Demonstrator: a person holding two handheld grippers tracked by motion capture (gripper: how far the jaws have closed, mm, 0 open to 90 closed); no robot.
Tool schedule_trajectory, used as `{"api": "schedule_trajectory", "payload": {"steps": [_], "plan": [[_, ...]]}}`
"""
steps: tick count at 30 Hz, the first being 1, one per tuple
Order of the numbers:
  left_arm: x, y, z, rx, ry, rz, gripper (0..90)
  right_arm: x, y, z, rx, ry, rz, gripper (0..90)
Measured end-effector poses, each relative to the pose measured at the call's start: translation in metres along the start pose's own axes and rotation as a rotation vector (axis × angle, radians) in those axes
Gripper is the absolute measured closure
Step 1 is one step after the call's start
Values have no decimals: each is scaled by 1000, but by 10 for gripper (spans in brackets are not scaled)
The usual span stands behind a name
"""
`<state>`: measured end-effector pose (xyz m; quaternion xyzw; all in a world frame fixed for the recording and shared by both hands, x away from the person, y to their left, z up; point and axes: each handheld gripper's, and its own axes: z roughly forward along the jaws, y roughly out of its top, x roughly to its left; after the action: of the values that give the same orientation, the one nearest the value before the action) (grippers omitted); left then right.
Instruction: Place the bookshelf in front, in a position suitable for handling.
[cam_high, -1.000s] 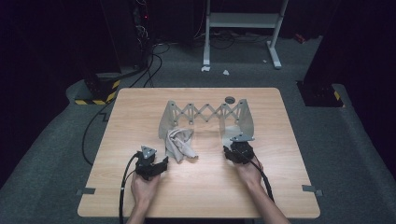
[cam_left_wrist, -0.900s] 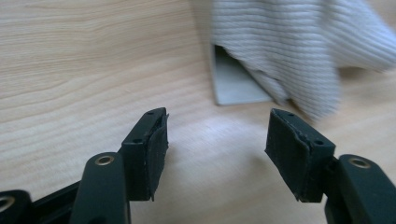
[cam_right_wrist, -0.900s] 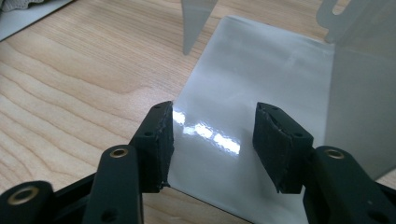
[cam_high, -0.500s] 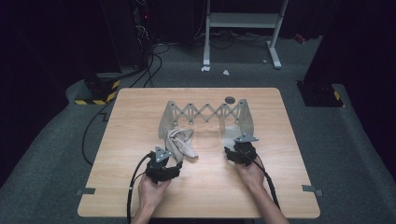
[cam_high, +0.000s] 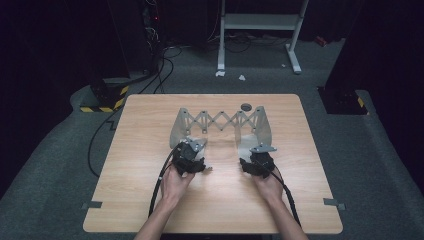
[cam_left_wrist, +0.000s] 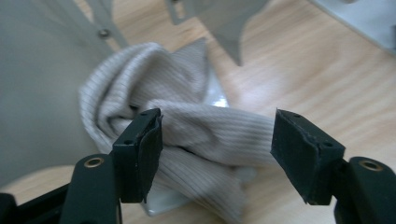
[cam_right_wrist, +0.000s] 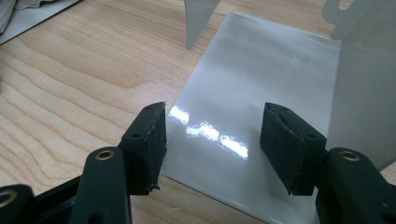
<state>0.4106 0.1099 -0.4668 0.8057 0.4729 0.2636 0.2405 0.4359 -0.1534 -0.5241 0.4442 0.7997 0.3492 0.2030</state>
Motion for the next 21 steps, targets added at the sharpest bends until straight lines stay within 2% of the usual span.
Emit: {"api": "schedule_trajectory", "payload": {"steps": [5, 8, 11, 15, 17, 18, 20, 21], "plan": [[7, 4, 17, 55, 11, -40, 324, 0, 0, 0, 0, 4, -4, 403], [6, 5, 27, 87, 18, -37, 311, 0, 0, 0, 1, 6, -6, 401], [6, 5, 37, 106, 16, -55, 312, 0, 0, 0, 3, 6, -5, 401], [10, 4, 49, 145, -28, -89, 338, 0, 0, 0, 1, 6, -9, 401], [12, 5, 50, 145, -44, -111, 357, 0, 0, 0, 0, 5, -10, 401], [14, 5, 51, 149, -50, -108, 364, 0, 0, 0, 1, 5, -11, 400], [17, 5, 53, 143, -78, -146, 393, 0, 0, 0, 1, 5, -10, 401], [18, 5, 53, 145, -82, -146, 406, 0, 0, 0, 1, 5, -10, 400]]}}
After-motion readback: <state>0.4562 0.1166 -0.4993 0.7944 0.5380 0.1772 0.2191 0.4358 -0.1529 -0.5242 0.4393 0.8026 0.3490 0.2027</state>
